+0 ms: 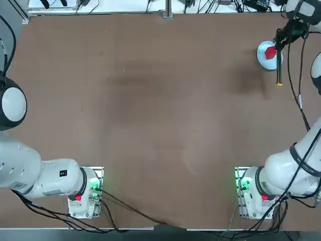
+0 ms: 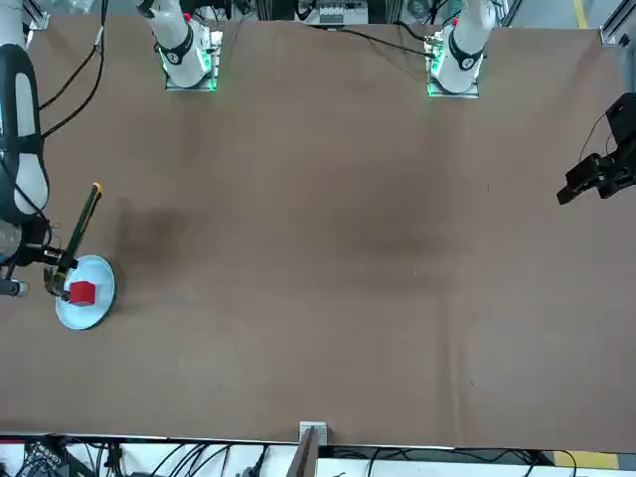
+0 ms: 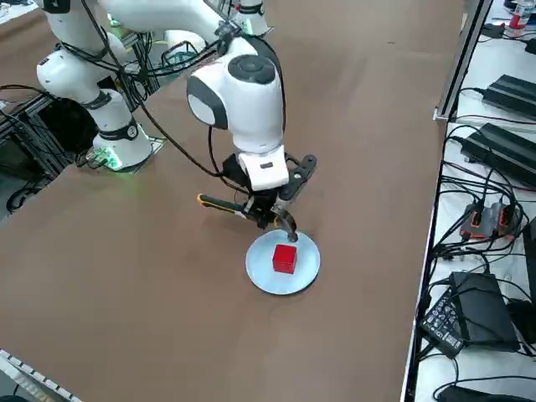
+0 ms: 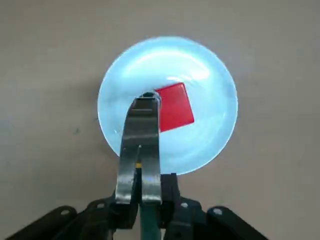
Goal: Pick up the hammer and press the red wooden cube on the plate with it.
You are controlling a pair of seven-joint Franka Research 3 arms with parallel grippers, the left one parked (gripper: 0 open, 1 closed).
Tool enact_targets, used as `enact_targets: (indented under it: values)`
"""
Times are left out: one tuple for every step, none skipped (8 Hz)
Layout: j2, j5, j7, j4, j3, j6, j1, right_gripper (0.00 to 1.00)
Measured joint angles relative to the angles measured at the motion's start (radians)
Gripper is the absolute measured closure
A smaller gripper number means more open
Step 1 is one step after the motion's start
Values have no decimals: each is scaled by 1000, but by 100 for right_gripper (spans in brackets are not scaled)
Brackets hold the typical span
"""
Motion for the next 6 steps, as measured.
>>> enact_targets:
  values:
    - [26, 0, 0, 0, 0, 5, -1, 79]
    - [40, 0, 0, 1, 0, 10, -2, 79]
    - [42, 0, 0, 4, 0, 10, -1, 79]
    - [36, 0, 0, 14, 0, 0, -1, 79]
    - [18, 0, -3, 27, 0, -26, 0, 79]
    - [-4, -1, -5, 44, 0, -58, 2, 79]
